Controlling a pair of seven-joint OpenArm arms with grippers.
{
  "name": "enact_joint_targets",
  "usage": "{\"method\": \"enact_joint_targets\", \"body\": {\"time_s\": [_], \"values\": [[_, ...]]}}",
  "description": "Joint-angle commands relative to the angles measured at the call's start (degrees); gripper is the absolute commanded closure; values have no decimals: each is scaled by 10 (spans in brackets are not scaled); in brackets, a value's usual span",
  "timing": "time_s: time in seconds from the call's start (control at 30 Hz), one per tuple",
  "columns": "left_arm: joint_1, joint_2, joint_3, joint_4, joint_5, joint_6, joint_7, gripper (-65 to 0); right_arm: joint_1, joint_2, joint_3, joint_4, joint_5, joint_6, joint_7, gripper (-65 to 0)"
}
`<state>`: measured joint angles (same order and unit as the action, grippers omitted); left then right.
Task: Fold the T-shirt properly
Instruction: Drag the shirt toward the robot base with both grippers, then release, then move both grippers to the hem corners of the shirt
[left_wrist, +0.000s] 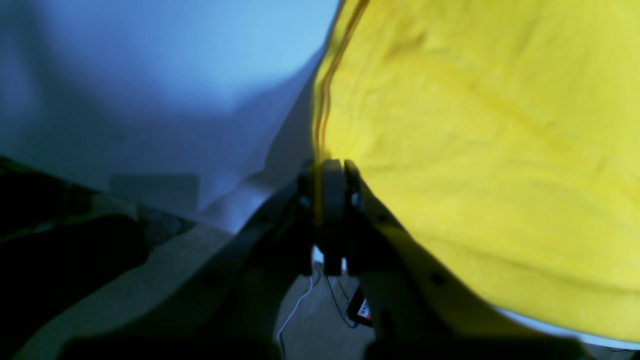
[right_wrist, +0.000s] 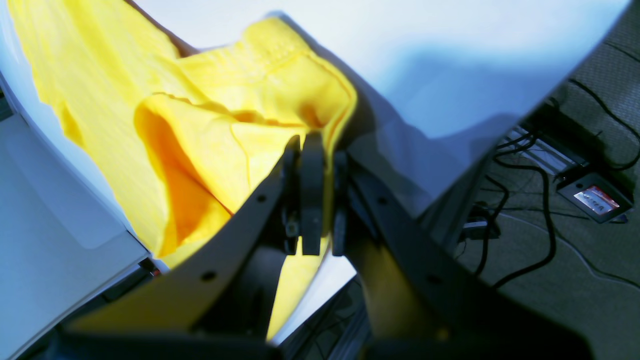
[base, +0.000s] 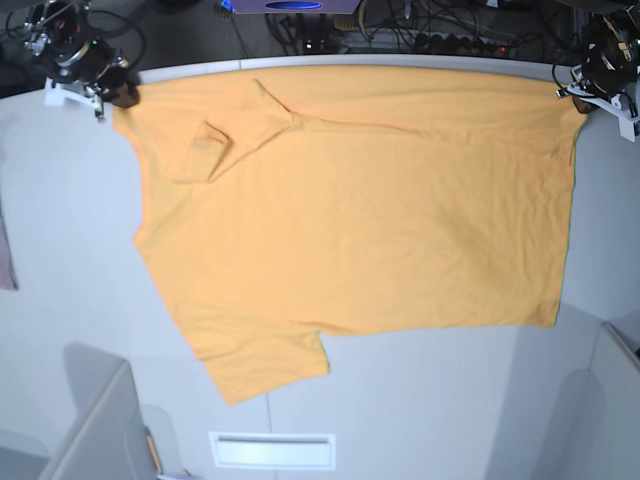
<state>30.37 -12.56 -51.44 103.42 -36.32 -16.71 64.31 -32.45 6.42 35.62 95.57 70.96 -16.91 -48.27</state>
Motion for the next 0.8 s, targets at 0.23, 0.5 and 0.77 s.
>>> {"method": "enact_joint_targets", "body": {"time_s": [0.23, 0.5, 0.77], "values": [[4, -9, -6, 8, 1, 1, -5, 0, -11, 7, 8, 10, 6, 5, 0, 0], [4, -9, -6, 11, -1, 1, -6, -318, -13, 1, 25, 51, 5, 5, -7, -251], [-10, -9, -81, 37, -3, 1, -5, -533, 6, 8, 113, 88, 4, 4, -7, -255]]}}
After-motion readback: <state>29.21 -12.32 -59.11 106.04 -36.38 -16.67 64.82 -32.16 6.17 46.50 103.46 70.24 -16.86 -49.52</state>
